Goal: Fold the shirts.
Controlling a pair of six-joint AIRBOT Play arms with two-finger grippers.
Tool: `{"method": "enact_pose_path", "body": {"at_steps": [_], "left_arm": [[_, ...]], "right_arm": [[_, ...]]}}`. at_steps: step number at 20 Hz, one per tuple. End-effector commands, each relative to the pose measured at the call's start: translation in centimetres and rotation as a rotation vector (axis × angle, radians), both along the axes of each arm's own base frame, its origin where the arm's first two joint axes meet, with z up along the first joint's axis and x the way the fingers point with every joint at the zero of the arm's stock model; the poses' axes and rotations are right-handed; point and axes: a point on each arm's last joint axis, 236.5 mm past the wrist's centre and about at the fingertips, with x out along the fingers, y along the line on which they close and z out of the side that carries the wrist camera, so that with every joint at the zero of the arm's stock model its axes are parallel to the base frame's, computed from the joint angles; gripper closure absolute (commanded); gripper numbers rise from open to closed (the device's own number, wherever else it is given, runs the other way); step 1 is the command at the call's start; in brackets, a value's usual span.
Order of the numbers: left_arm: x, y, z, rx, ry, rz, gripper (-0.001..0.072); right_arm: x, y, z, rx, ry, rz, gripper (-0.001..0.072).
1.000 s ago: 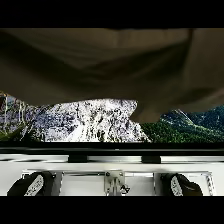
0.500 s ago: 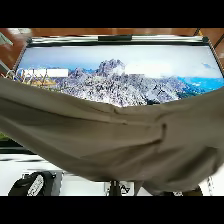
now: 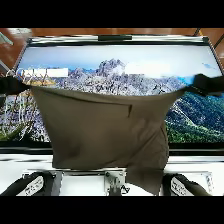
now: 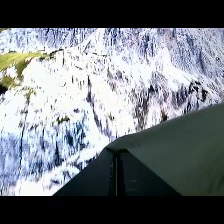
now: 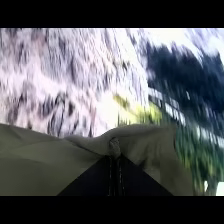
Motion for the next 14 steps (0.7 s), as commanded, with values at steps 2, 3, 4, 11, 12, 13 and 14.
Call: {"method": "enact_pose_path", "body": {"at_steps": [2,3,4,11,12,13,14], "left_arm": [[11.4,-1.1,-8.4,-0.027,0.030,0.003,0.0675],[13.0,-1.0,-10.0,-0.030,0.047,0.006,0.0675],[14.6,-0.8,-11.5,-0.032,0.061,0.011,0.0675],[21.2,1.2,-15.9,-0.038,-0.011,0.128,0.0674],[21.3,1.2,-16.7,-0.047,0.004,0.141,0.0674],[21.2,1.0,-17.8,-0.052,0.028,0.138,0.0674],[21.1,0.5,-18.7,-0.067,0.048,0.132,0.0674]], "right_arm": [[13.8,2.0,-5.9,-0.060,-0.263,-0.075,0.0654],[15.8,1.9,-6.2,-0.074,-0.325,-0.104,0.0654],[17.6,1.7,-6.5,-0.084,-0.381,-0.136,0.0654],[21.6,-0.8,-10.1,-0.100,-0.454,-0.255,0.0654],[21.6,-0.8,-11.2,-0.101,-0.436,-0.253,0.0655],[21.7,-0.7,-12.3,-0.101,-0.416,-0.251,0.0654],[21.6,-0.3,-13.3,-0.093,-0.394,-0.249,0.0654]]}}
